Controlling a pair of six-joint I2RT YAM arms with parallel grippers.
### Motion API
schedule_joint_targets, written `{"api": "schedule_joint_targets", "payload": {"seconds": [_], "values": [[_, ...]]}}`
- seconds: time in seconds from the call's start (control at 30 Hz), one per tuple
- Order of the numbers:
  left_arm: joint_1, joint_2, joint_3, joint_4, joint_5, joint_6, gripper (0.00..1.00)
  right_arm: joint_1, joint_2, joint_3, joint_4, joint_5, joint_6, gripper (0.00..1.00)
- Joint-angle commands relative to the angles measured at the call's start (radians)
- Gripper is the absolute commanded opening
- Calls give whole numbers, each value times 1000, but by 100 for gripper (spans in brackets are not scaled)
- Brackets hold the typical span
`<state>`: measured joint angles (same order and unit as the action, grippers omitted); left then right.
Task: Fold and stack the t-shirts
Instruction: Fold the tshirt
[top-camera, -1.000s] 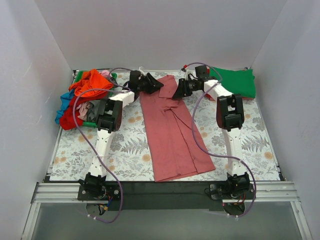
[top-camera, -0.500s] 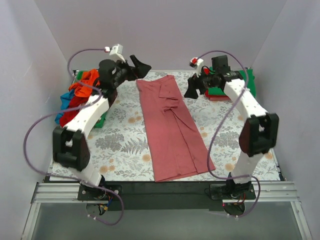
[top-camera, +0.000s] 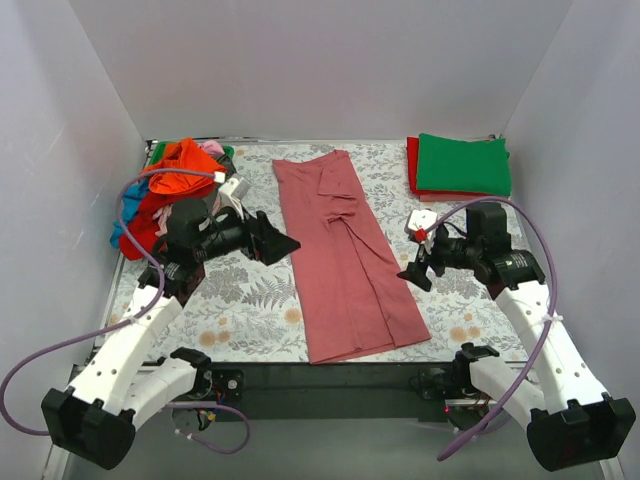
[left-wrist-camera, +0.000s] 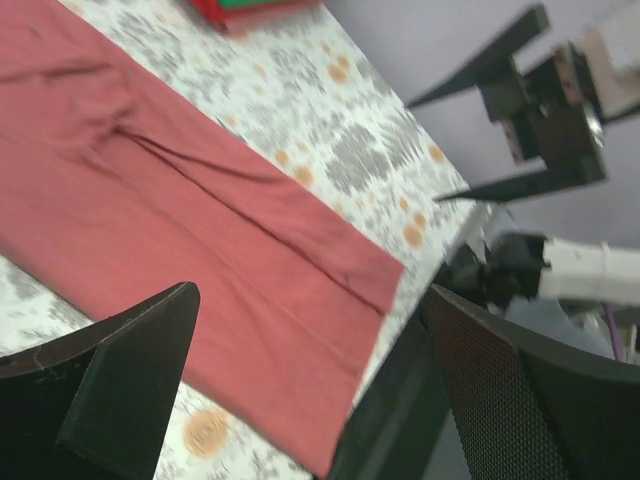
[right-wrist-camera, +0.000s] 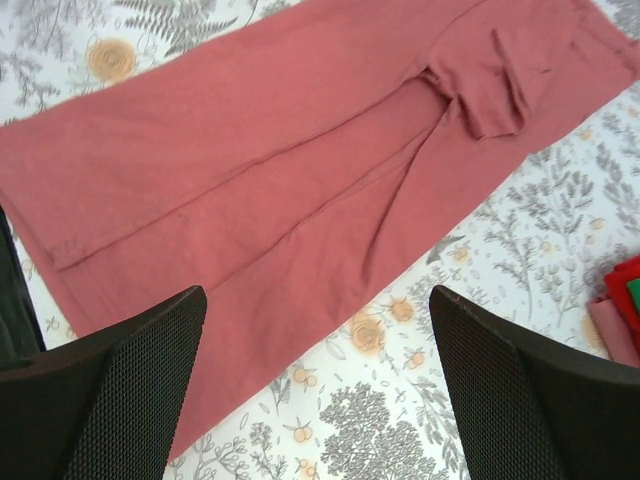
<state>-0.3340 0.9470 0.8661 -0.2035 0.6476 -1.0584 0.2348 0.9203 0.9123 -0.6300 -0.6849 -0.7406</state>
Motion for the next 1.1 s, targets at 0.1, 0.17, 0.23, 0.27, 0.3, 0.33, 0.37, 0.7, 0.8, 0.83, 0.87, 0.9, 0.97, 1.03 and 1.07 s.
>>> {"api": "schedule_joint_targets", "payload": {"seconds": [0.1,0.17,0.23,0.27,0.3,0.33,0.37,0.7,0.8,0.83,0.87,0.9,0.97,1.03,1.07], "values": [[-192,-131,-10,-310,-31,173,90,-31,-58,-125,-66,-71,-201,98],[-276,-163,-32,-329,-115,208,89,-40,-72,-174,-77,-96,-233,99],[-348,-160,-32,-330,-161,250,89,-57,-81,-196,-79,-134,-268,98],[-370,-134,-35,-332,-189,264,88,-63,-81,-213,-77,-143,-276,98],[-394,-113,-33,-339,-241,273,87,-74,-83,-217,-74,-143,-279,98],[-422,-93,-35,-344,-279,306,86,-78,-81,-219,-73,-139,-286,98],[-495,-49,-44,-355,-325,325,86,-83,-81,-220,-73,-131,-289,98],[-700,202,-72,-332,-505,505,72,-89,-43,-243,-74,-48,-345,93],[-798,239,-87,-333,-523,502,70,-91,-46,-251,-76,-47,-364,90],[-845,243,-102,-317,-526,494,70,-91,-46,-254,-76,-50,-365,90],[-870,245,-111,-309,-535,486,69,-89,-47,-256,-76,-53,-368,90],[-896,246,-119,-300,-552,480,69,-89,-52,-257,-77,-57,-370,90],[-953,268,-137,-275,-594,466,69,-89,-51,-260,-76,-59,-370,89],[-976,295,-137,-249,-614,446,67,-89,-47,-260,-76,-61,-370,89],[-984,333,-134,-243,-618,443,65,-89,-49,-262,-76,-61,-368,89]]}}
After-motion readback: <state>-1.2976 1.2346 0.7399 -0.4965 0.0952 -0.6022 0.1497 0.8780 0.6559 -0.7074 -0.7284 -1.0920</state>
